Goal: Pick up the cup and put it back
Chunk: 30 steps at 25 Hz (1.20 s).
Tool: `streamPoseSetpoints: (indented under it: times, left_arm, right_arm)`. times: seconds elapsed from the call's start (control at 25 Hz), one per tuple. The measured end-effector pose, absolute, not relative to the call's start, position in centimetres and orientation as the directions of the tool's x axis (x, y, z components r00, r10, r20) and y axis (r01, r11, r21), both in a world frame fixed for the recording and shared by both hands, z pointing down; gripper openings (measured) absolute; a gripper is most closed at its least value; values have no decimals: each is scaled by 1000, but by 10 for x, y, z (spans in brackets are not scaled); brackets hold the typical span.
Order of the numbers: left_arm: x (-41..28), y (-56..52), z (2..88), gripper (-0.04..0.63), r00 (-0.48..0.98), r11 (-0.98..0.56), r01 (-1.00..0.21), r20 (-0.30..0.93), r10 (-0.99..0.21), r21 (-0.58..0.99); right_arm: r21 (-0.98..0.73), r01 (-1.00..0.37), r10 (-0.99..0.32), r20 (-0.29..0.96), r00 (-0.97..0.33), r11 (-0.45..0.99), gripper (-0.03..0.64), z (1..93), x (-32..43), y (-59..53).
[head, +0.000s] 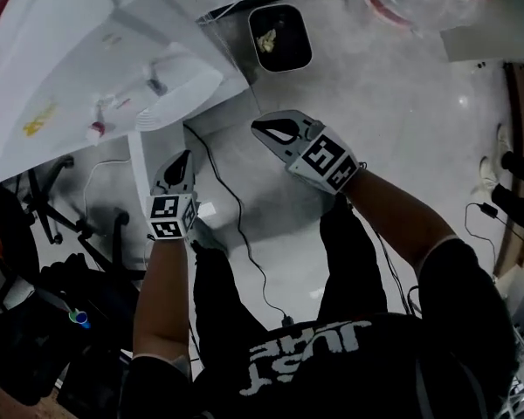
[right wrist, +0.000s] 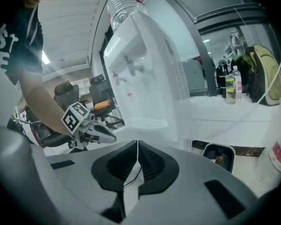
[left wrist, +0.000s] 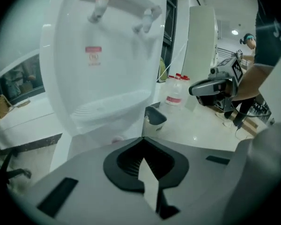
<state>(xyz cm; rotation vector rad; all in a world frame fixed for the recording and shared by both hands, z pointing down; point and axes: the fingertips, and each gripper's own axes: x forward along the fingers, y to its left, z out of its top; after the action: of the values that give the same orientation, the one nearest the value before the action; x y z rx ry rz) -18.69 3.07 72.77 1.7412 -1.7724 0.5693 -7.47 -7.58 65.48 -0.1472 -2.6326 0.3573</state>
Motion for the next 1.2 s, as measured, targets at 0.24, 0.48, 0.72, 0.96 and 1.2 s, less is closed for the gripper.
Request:
streamPoseSetpoints:
  times: [0.24, 0.48, 0.72, 0.96, 1.2]
  left_arm:
    - [-207, -2, 821, 8, -42, 41, -999, 725, -688, -18]
    - [-222, -43, 898, 8, -78, -74, -985, 786, -613, -155]
    - [-244, -75, 961, 11, -140, -163, -950, 829, -542, -266]
    - [-252, -92, 999, 92, -179, -378, -848, 872, -455, -371]
    - [-267, -101, 1024, 100, -237, -496, -758, 888, -394, -423]
  right_arm:
    - [-279, 76, 197, 438, -877, 957, 35, 737, -77, -88]
    - [-281, 93, 206, 407, -890, 955, 35, 784, -90, -98]
    - [-310, 85, 213, 408, -888, 947, 35, 808, -86, -100]
    - [-326, 75, 218, 428, -877, 942, 35, 823, -78, -106]
    - [-353, 45, 206, 433, -878, 934, 35, 834, -73, -109]
